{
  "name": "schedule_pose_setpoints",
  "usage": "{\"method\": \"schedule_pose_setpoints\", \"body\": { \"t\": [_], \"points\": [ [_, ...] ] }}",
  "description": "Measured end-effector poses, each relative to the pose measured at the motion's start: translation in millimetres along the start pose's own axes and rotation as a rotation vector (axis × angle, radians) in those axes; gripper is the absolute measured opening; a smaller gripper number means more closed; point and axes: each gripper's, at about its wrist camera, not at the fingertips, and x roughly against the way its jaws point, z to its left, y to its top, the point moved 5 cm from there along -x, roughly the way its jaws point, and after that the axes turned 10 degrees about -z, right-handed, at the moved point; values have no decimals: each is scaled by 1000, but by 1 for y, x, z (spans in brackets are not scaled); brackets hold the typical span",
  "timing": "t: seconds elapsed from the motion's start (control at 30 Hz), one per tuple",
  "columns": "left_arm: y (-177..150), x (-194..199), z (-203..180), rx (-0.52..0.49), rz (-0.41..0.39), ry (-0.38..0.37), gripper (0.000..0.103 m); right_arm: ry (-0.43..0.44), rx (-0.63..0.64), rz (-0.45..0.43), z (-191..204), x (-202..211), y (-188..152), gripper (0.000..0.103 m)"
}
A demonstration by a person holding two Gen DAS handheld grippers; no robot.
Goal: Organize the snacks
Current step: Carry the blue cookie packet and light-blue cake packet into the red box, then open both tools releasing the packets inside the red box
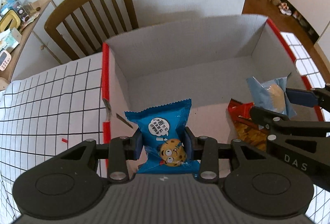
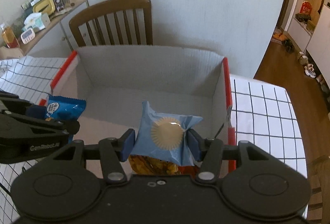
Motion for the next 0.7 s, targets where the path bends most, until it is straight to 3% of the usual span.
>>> {"method": "schedule_pose_setpoints", "body": {
  "t": [0.4, 0.57, 0.7],
  "points": [
    [-11, -8, -4, 16, 33, -21, 40, -17, 4, 15, -1, -4, -4, 70],
    [-7, 4, 4, 45, 2, -27, 53, -17, -4, 1, -3, 4, -2, 71],
    [-4, 19, 10, 70, -27, -39, 55, -5, -14, -18, -4, 17, 1, 70]
  ]
}}
